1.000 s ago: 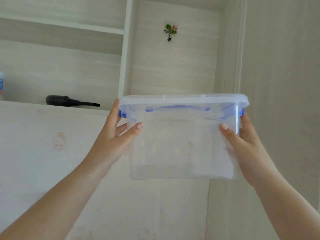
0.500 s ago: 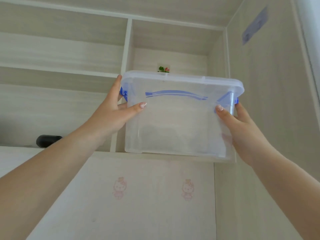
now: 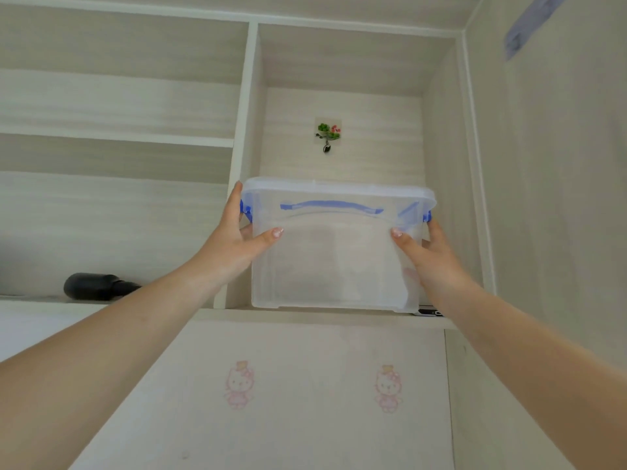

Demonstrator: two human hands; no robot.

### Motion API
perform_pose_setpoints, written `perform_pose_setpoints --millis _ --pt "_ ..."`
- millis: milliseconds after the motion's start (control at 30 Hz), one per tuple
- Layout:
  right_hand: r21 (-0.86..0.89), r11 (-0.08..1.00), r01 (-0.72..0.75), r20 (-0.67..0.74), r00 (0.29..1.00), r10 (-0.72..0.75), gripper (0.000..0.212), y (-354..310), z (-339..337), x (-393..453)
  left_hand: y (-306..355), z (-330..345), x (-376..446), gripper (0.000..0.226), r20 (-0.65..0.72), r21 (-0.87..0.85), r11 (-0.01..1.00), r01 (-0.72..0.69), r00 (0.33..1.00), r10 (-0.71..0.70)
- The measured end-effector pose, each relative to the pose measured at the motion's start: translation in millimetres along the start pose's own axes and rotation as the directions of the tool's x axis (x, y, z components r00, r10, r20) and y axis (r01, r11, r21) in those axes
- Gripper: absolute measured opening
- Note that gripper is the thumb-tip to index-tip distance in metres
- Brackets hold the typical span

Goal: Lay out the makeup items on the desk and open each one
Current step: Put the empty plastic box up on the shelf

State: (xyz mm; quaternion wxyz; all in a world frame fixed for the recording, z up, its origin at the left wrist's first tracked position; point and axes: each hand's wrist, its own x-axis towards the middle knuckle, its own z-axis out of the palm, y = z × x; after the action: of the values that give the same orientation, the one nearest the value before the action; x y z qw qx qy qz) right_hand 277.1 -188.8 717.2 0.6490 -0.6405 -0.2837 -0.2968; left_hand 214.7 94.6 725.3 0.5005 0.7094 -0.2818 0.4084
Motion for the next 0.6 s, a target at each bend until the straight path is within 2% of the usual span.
perform_pose_setpoints --millis 200,367,500,600 --pt "-0.068 0.998 0.001 0.002 1.0 -0.001 0.086 28 10 22 -39 3 7 0.097 -0.079 0.009 0.997 0.075 0.994 -0.074" --pt "-0.069 0.997 -0.028 0.002 1.0 0.028 0.093 54 24 36 -66 12 13 0.075 -0.16 -0.012 0.999 0.045 0.986 -0.047" --pt "-0.085 0.996 -0.013 0.004 1.0 0.013 0.076 69 41 46 -86 19 17 0.048 -0.253 -0.031 0.993 0.115 0.96 -0.12" --pt "-0.1 0.995 0.017 -0.011 1.0 -0.018 0.06 79 53 50 -96 24 21 0.034 -0.299 0.06 0.982 0.178 0.942 -0.152"
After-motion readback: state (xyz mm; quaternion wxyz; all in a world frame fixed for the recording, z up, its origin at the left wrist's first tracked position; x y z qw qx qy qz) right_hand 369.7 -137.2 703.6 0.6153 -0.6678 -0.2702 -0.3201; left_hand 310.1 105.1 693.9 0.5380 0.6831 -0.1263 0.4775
